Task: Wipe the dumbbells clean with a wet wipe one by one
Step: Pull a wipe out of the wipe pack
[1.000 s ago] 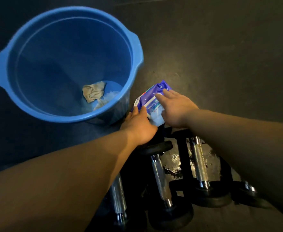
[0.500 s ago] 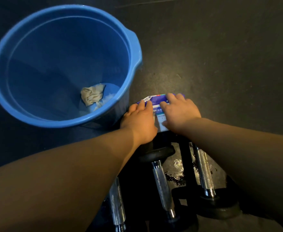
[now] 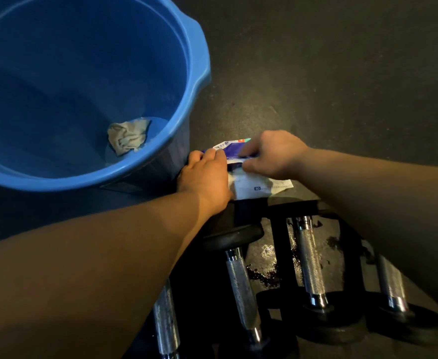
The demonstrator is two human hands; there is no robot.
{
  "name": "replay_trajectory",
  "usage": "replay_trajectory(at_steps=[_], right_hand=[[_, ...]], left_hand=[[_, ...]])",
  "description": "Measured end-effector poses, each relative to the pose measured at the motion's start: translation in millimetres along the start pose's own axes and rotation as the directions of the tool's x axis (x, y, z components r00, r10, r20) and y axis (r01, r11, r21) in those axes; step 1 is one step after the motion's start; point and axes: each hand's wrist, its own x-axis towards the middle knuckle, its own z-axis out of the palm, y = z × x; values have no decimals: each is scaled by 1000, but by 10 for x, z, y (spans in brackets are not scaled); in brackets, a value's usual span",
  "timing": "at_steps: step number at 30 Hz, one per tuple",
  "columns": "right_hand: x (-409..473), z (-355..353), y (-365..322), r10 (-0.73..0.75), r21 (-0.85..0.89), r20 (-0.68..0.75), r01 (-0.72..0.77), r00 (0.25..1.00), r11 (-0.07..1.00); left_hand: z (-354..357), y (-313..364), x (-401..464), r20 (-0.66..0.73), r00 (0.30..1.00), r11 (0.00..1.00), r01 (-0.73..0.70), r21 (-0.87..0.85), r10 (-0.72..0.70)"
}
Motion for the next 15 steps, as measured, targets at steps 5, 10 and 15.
replay_trajectory(at_steps=[5,10,15], right_hand=[[121,19,59,330,347,-203,-247,922,905],[148,219,26,463,382,-266,-348,846,856],[93,406,-84,275,209,-243,-227,930,951]], left_hand=[[-41,0,-35,-40,997,981,51,-188,-59],[5,-14,-120,-78,995,981,43,-189,-59],[54,-61,-119,-75,997,982,-3,-187,-11]])
